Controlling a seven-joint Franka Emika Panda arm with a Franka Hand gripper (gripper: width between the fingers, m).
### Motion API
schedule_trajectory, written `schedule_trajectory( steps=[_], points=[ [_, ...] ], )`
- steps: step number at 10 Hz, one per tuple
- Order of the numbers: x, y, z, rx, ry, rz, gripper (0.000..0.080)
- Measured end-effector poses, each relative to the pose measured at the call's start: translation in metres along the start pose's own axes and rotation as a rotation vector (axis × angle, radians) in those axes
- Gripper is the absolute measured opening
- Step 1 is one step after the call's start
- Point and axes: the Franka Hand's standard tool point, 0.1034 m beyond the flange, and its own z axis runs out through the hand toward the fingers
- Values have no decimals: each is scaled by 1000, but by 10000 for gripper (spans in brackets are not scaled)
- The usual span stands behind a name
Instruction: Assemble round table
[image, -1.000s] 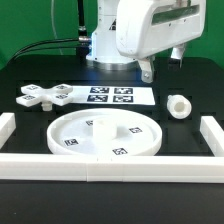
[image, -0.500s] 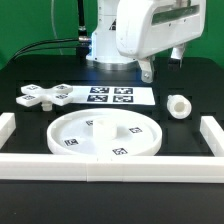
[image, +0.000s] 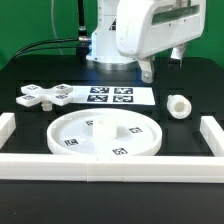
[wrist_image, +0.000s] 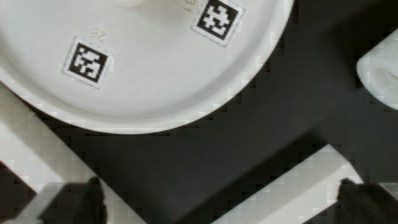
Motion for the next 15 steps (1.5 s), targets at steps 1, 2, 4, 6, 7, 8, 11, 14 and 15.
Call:
schedule_trajectory(
  steps=[1, 2, 4, 6, 7, 8, 11, 14, 15],
  points=[
    [-3, 2, 1, 0, -1, -4, 649],
    [-21, 17, 8, -17, 9, -116, 649],
    [-47, 39, 25, -46, 29, -157, 649],
    [-45, 37, 25, -43, 27, -148, 649],
    [-46, 37, 26, -42, 26, -147, 649],
    [-48, 39, 28, -43, 29, -171, 649],
    [-66, 59, 67, -18, 24, -162, 649],
    [-71, 62, 89, 1, 16, -150, 649],
    [-70, 62, 90, 1, 16, -149, 649]
  ],
)
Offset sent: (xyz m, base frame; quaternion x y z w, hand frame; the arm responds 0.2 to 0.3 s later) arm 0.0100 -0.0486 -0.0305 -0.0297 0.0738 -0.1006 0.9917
